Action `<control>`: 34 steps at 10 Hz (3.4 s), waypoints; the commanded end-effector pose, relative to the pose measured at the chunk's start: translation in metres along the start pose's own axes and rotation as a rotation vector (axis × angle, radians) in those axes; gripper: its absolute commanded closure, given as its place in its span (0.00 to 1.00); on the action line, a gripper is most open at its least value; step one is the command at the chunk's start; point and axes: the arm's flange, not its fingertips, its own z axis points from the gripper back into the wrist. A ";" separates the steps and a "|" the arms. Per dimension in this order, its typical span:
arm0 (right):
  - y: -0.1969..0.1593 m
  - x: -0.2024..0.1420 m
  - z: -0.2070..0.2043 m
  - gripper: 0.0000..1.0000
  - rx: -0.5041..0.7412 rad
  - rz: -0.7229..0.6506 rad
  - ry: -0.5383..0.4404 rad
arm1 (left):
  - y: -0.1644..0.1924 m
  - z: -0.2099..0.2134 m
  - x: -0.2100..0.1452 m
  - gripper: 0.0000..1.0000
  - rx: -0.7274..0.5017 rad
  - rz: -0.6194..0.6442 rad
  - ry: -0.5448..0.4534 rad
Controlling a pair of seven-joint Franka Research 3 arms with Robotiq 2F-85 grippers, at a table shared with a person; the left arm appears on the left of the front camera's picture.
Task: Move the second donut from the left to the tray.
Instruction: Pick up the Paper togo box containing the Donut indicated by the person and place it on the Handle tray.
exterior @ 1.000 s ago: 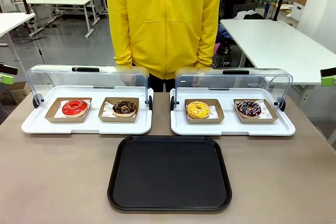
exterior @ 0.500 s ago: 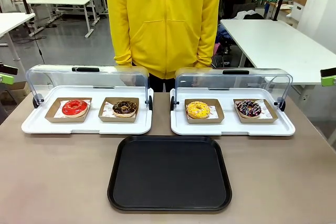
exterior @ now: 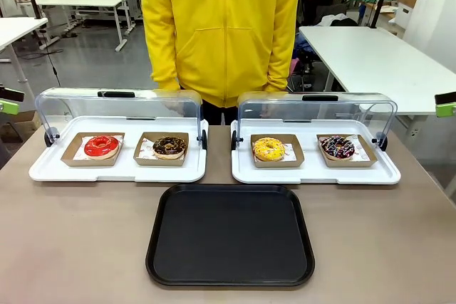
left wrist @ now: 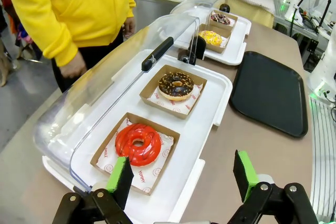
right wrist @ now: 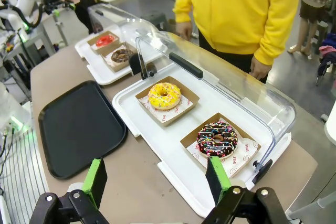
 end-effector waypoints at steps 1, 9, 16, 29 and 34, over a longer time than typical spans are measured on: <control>-0.004 0.002 -0.001 0.00 0.000 0.029 -0.033 | 0.000 0.000 0.000 0.00 -0.005 -0.002 -0.011; -0.004 0.002 -0.001 0.00 0.000 0.029 -0.033 | 0.000 0.000 0.000 0.00 -0.005 -0.002 -0.011; -0.004 0.002 -0.001 0.00 0.000 0.029 -0.033 | 0.000 0.000 0.000 0.00 -0.005 -0.002 -0.011; -0.004 0.002 -0.001 0.00 0.000 0.029 -0.033 | -0.066 -0.144 0.135 0.00 -0.132 -0.346 0.526; -0.004 0.002 -0.001 0.00 0.000 0.029 -0.033 | -0.086 -0.251 0.117 0.00 -0.074 -0.437 0.811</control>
